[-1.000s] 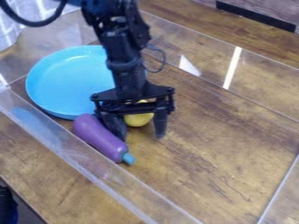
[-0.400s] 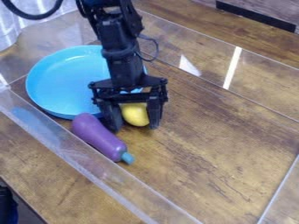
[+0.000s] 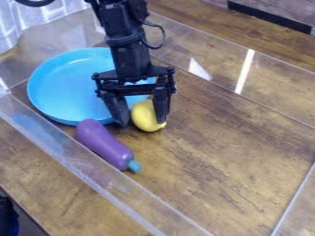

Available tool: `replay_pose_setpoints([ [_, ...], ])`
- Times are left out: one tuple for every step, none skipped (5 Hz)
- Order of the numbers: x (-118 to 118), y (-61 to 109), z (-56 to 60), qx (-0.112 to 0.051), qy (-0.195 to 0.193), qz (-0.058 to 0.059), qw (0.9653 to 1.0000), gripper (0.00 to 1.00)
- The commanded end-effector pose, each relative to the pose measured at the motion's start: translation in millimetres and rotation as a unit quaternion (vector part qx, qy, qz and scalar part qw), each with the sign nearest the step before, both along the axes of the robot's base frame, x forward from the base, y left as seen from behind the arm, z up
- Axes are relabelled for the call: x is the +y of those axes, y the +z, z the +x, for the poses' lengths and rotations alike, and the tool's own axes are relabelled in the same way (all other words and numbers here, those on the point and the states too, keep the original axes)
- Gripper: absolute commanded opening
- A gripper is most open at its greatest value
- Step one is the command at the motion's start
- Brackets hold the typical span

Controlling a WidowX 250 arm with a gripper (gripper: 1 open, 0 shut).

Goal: Move the carrot to the right side

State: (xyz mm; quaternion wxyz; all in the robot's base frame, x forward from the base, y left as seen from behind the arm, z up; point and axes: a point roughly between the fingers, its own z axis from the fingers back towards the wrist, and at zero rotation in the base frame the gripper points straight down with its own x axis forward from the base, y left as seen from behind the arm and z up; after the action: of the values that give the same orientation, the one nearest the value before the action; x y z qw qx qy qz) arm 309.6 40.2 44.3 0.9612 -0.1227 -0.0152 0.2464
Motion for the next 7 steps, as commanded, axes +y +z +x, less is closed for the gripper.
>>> replay_pose_setpoints([
  [0.3,9.8,13.0,-0.037,0.017,0.013,0.9991,1.00],
  [0.0,1.9,13.6,-0.037,0.053,0.017,0.9977,1.00],
  [-0.9,-6.3,14.4,-0.037,0.091,0.023,0.9949,1.00],
  [0.0,-13.8,14.5,-0.037,0.129,0.027,0.9907,1.00],
  [-2.2,-9.5,5.4,-0.039,0.117,0.029,0.9920,0.00],
  [-6.2,1.5,-5.4,-0.043,0.100,0.026,0.9937,0.00],
  [-19.1,-6.7,-0.1,-0.045,0.104,0.025,0.9933,0.00],
])
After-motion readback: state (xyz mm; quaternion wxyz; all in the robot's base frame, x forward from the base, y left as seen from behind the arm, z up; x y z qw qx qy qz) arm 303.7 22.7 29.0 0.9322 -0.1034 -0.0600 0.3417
